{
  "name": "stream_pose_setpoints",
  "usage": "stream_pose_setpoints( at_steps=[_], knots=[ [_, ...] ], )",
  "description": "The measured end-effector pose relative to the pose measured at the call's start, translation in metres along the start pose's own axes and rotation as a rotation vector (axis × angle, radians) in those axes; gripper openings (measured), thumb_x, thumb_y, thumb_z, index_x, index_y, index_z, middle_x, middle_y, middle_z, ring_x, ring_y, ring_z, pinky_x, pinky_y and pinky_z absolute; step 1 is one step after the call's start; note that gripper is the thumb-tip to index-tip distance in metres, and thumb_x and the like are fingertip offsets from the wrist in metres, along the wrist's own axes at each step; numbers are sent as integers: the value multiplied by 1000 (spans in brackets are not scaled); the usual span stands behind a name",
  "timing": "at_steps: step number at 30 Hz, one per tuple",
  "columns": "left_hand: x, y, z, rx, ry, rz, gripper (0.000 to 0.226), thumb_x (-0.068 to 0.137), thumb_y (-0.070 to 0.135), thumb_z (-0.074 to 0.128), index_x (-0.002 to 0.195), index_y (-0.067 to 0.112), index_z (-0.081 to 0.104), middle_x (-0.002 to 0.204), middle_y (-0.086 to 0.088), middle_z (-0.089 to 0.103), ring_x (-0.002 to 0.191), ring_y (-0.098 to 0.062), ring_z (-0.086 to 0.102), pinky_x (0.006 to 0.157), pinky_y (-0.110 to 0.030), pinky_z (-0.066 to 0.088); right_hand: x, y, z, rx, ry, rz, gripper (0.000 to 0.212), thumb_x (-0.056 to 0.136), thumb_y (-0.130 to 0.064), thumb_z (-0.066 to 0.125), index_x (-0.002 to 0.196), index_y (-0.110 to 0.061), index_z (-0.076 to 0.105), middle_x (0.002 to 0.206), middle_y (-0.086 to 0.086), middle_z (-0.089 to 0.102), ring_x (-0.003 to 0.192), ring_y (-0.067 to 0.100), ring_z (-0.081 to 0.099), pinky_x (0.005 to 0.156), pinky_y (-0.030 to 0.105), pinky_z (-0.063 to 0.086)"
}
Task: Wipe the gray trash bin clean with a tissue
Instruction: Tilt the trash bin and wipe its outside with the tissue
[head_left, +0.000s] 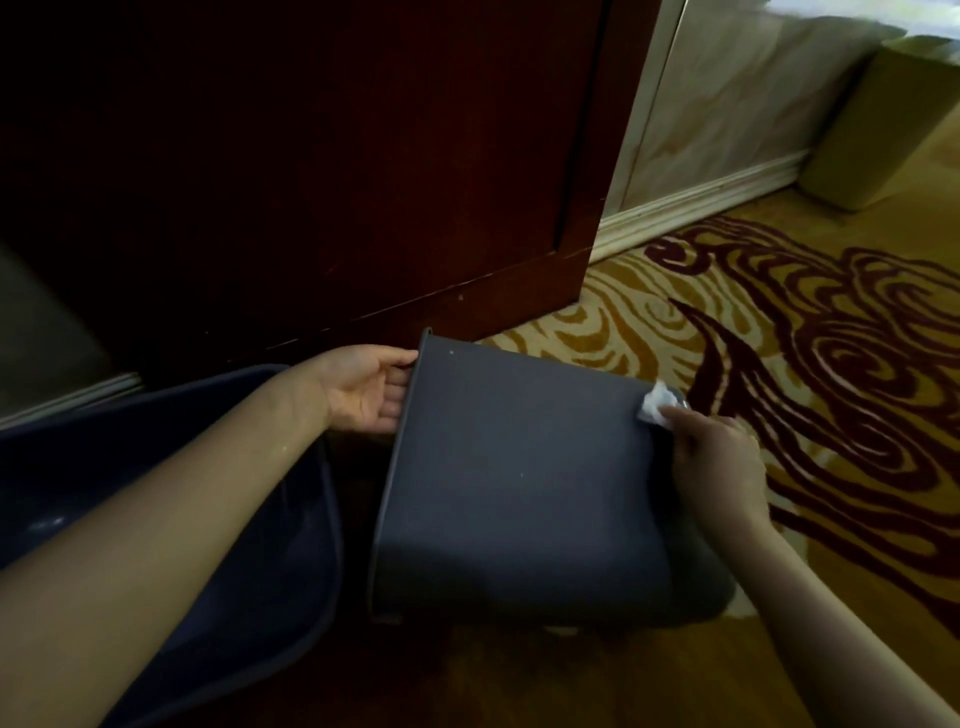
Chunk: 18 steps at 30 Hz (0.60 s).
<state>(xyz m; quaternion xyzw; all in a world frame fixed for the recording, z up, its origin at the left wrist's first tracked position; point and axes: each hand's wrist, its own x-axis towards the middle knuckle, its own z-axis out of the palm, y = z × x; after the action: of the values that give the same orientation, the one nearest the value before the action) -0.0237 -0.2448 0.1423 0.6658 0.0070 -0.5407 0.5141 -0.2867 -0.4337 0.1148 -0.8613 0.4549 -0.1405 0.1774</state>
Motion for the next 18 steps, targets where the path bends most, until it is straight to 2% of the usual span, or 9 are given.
stream_pose_setpoints(
  at_steps=[2, 5, 7, 10, 13, 15, 18],
  knots=[
    [1, 3, -3, -24, 28, 26, 30, 91, 27, 49, 112, 7, 57, 94, -15, 71, 92, -27, 64, 71, -39, 52, -3, -24, 4, 153, 55, 24, 32, 93, -14, 45, 123, -23, 54, 117, 7, 57, 99, 18, 57, 84, 35, 47],
    [6, 5, -4, -77, 51, 51, 29, 92, 26, 50, 115, 10, 54, 104, -15, 65, 94, -28, 63, 71, -39, 51, -17, -85, 24, 213, 65, -205, 29, 92, -18, 45, 118, -25, 54, 114, 2, 56, 90, 8, 51, 76, 23, 38],
    [9, 5, 1, -87, 54, 56, 24, 93, 29, 46, 105, 11, 57, 98, -13, 65, 88, -25, 62, 68, -37, 49, -23, -125, 45, 187, 59, -369, 31, 91, -12, 47, 120, -21, 56, 116, 4, 59, 96, 14, 53, 76, 24, 39],
    [14, 8, 10, -103, 53, 78, 31, 96, 35, 38, 91, 13, 59, 90, -10, 63, 80, -21, 59, 69, -33, 47, -14, -160, 70, 94, -10, -517, 31, 89, -4, 45, 116, -14, 57, 118, 4, 60, 107, 23, 46, 79, 30, 37],
    [17, 10, 11, -123, 68, 84, 36, 97, 37, 34, 90, 12, 59, 90, -9, 62, 81, -20, 58, 78, -32, 45, 3, -165, 85, -39, -64, -580, 34, 90, -6, 43, 120, -17, 53, 132, 0, 52, 112, 24, 40, 85, 31, 30],
    [19, 9, 11, -123, 72, 81, 36, 97, 36, 34, 90, 12, 59, 86, -10, 66, 81, -20, 58, 75, -32, 46, 14, -163, 85, -53, -89, -594, 35, 90, -8, 42, 122, -19, 53, 137, -1, 49, 115, 25, 38, 87, 32, 29],
    [20, 8, 12, -88, 79, 74, 30, 96, 34, 40, 86, 12, 58, 58, -7, 72, 77, -20, 58, 65, -31, 50, 29, -146, 75, -25, -131, -467, 35, 90, -10, 40, 119, -18, 57, 127, 3, 57, 116, 26, 39, 90, 35, 30]
  ],
)
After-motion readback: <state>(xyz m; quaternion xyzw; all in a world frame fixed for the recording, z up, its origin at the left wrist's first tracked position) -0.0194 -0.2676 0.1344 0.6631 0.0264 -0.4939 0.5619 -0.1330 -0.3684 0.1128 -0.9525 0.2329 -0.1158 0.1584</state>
